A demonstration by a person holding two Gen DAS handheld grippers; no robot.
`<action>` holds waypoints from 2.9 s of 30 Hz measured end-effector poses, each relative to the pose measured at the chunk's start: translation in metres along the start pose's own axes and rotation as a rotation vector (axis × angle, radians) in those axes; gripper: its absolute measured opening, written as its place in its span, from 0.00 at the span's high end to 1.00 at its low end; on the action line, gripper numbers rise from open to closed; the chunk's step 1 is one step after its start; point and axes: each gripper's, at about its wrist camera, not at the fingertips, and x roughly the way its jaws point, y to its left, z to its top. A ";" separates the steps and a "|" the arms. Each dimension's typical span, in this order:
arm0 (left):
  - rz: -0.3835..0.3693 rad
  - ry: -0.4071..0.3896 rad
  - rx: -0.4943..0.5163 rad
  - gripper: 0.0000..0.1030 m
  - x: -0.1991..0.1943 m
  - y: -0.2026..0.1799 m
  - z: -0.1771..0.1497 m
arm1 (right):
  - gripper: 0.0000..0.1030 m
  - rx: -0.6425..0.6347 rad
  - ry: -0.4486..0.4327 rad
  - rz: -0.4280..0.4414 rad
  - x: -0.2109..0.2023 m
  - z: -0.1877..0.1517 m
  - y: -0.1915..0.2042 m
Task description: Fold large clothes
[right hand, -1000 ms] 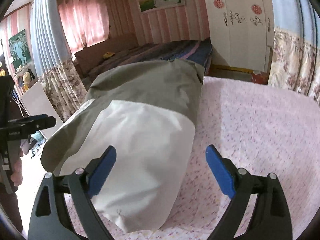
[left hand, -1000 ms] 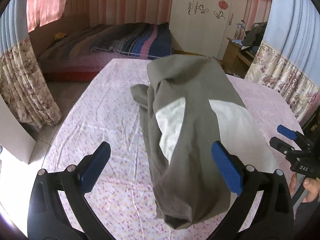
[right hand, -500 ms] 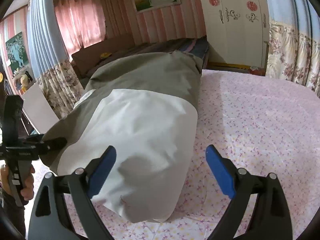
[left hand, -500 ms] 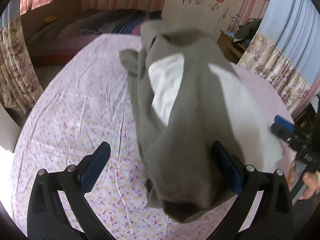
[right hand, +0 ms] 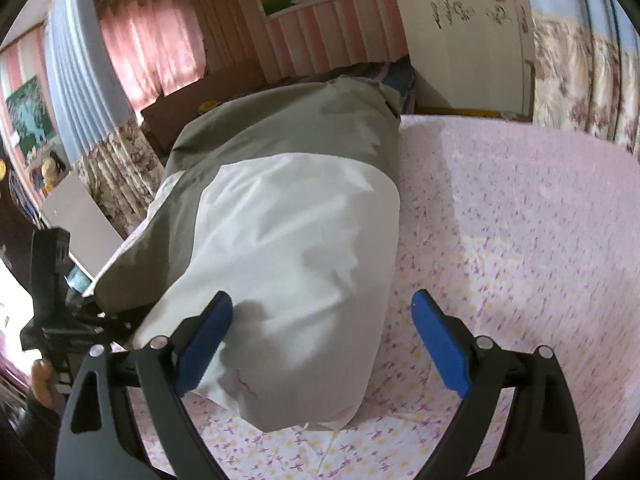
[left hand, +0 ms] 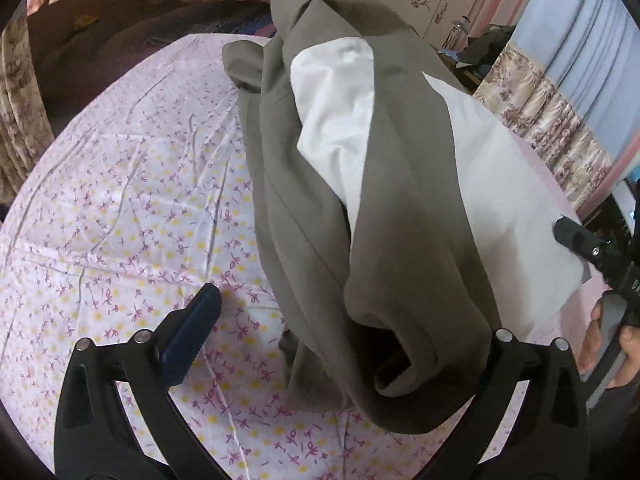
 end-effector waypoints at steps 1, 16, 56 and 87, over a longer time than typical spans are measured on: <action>0.012 0.003 0.005 0.03 0.001 -0.002 0.000 | 0.11 0.023 0.007 0.010 0.002 -0.002 -0.002; 0.041 0.011 0.002 0.03 0.007 -0.011 0.007 | 0.02 0.127 0.072 0.130 0.048 -0.014 -0.010; -0.082 -0.209 0.227 0.76 0.009 -0.216 0.046 | 0.64 -0.164 -0.307 -0.242 -0.084 0.023 -0.077; 0.043 -0.042 0.257 0.44 0.014 -0.220 0.038 | 0.63 -0.085 -0.055 -0.231 -0.120 -0.008 -0.139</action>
